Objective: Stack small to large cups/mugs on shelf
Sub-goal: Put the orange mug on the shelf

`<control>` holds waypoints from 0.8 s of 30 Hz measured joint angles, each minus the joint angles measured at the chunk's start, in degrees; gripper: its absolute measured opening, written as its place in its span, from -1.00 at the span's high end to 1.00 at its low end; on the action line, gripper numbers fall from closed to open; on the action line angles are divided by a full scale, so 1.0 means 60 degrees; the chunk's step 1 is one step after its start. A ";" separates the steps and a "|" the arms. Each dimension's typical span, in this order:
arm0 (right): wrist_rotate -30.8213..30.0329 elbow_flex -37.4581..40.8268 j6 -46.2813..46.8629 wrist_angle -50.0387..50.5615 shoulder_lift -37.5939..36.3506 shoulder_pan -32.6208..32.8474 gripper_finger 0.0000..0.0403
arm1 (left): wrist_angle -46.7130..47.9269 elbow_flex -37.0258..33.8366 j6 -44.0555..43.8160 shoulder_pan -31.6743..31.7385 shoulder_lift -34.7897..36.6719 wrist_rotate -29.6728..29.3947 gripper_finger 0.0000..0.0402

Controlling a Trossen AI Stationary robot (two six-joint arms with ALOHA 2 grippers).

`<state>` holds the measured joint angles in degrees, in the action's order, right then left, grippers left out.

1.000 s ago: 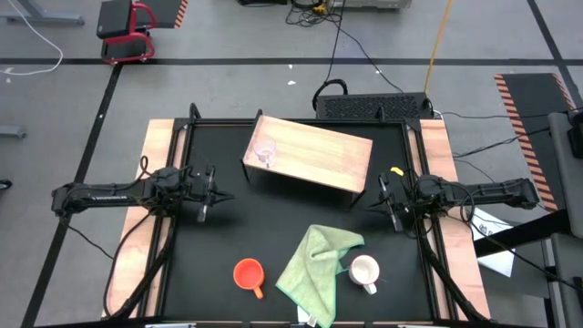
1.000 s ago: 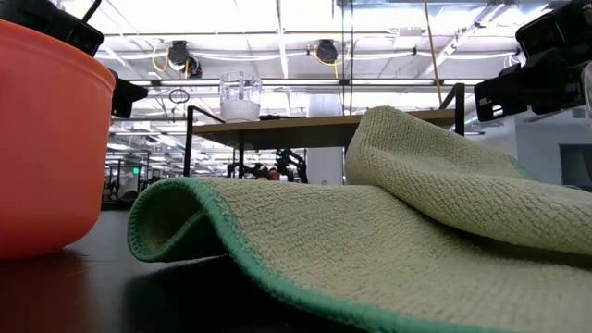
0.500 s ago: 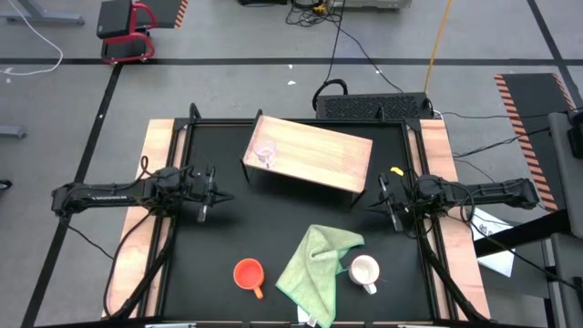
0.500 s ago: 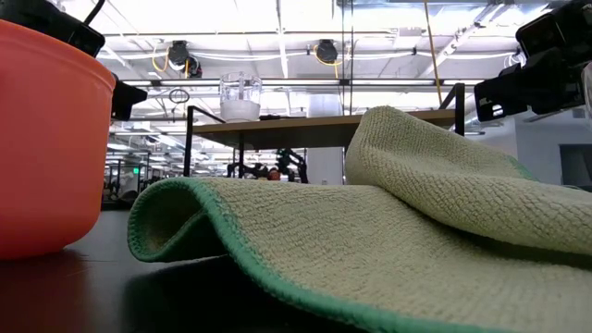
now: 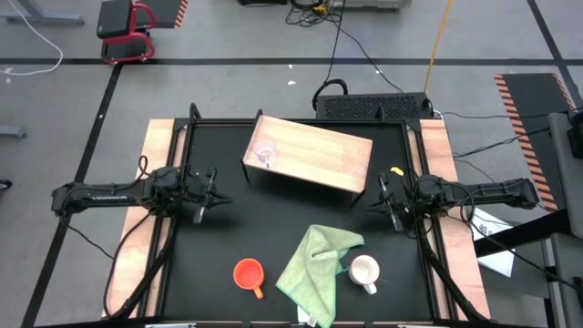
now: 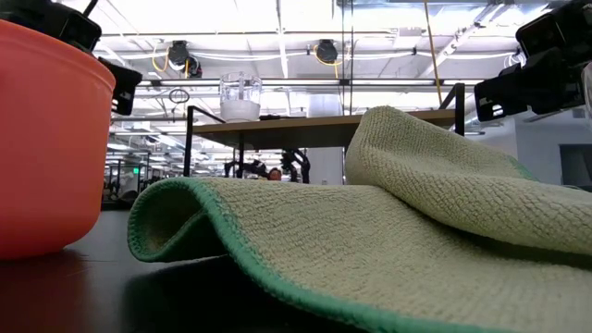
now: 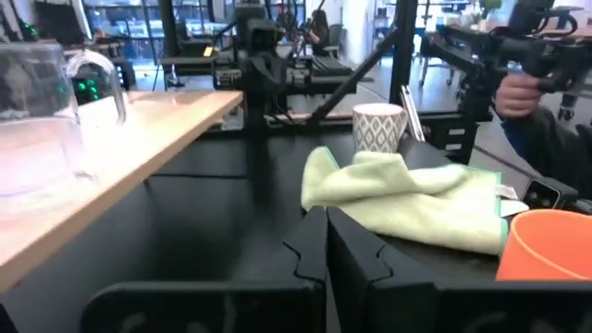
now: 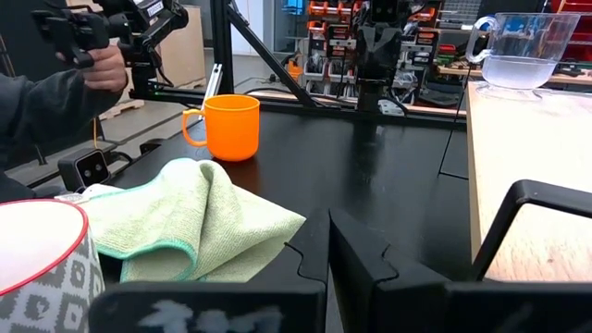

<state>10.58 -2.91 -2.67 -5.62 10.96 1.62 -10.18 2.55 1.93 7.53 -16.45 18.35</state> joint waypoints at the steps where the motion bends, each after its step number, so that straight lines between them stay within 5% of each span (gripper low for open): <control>1: 0.0002 -0.0002 0.0002 -0.0008 -0.0004 0.0002 1.00 | -0.0031 0.0000 -0.0003 0.0000 0.0000 0.0010 0.94; 13: -0.0002 0.0002 -0.0009 -0.0027 -0.0003 -0.0001 1.00 | -0.0162 0.0000 -0.0101 -0.0065 -0.0007 0.0692 0.98; 24: 0.0002 0.0000 -0.0020 -0.0034 -0.0001 0.0000 1.00 | -0.0934 0.0000 -0.0069 -0.1167 -0.0007 0.0647 0.97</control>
<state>10.59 -2.91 -2.79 -5.82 10.95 1.62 -15.78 2.55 1.52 0.53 -16.49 22.23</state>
